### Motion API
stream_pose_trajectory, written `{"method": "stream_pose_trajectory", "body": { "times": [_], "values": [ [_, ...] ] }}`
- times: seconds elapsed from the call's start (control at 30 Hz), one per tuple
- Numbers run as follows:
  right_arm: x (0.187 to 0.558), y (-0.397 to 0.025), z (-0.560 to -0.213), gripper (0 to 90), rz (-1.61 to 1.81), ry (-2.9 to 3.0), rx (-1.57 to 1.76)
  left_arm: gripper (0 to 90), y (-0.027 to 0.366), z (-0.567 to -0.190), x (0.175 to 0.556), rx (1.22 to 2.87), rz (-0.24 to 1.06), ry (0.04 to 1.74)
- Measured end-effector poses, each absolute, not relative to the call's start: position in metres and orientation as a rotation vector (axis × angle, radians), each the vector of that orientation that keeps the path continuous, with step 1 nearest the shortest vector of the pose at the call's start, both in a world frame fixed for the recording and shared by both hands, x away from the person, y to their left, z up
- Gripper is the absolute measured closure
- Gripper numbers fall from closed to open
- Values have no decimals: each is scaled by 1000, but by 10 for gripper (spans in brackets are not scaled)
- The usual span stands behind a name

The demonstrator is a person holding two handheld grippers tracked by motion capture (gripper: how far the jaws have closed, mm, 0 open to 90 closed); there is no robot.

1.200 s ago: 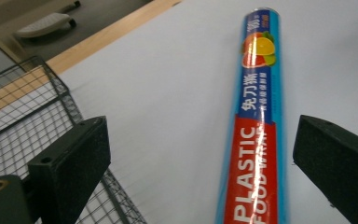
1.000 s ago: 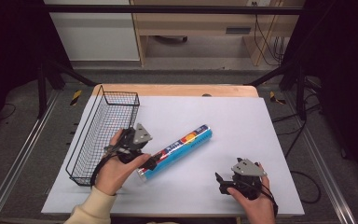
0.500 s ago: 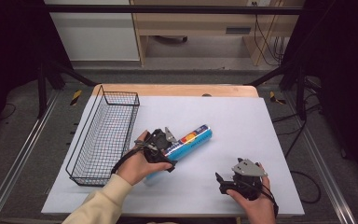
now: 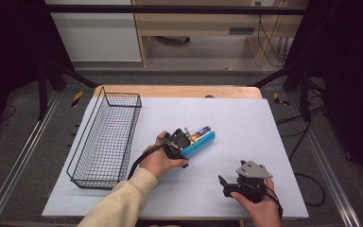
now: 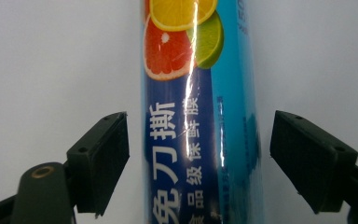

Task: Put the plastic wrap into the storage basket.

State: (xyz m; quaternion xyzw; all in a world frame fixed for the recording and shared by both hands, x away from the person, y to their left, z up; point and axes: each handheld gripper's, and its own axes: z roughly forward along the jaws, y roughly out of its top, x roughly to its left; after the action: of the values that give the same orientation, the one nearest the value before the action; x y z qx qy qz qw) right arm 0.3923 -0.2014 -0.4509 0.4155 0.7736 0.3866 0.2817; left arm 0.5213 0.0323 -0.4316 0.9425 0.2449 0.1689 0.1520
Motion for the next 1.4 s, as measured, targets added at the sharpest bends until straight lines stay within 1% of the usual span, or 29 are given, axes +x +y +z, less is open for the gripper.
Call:
{"method": "stream_pose_trajectory", "body": {
  "times": [0.03, 0.2, 0.4, 0.57, 0.9, 1.4],
  "values": [
    [392, -202, -450, 84, 1037, 2068, 1115, 203, 31, -433, 523, 2719, 508, 705],
    [392, -202, -450, 85, 1039, 2070, 1113, 236, 30, -436, 524, 2737, 501, 716],
    [392, -202, -450, 88, 1036, 2072, 1119, 281, 29, -441, 527, 2743, 465, 720],
    [392, -202, -450, 88, 1038, 2072, 1118, 300, 27, -444, 530, 2766, 448, 714],
    [392, -201, -450, 91, 1038, 2072, 1121, 308, 29, -446, 534, 2755, 403, 746],
    [392, -202, -451, 92, 1039, 2073, 1121, 313, 27, -445, 533, 2758, 413, 765]
  ]
}}
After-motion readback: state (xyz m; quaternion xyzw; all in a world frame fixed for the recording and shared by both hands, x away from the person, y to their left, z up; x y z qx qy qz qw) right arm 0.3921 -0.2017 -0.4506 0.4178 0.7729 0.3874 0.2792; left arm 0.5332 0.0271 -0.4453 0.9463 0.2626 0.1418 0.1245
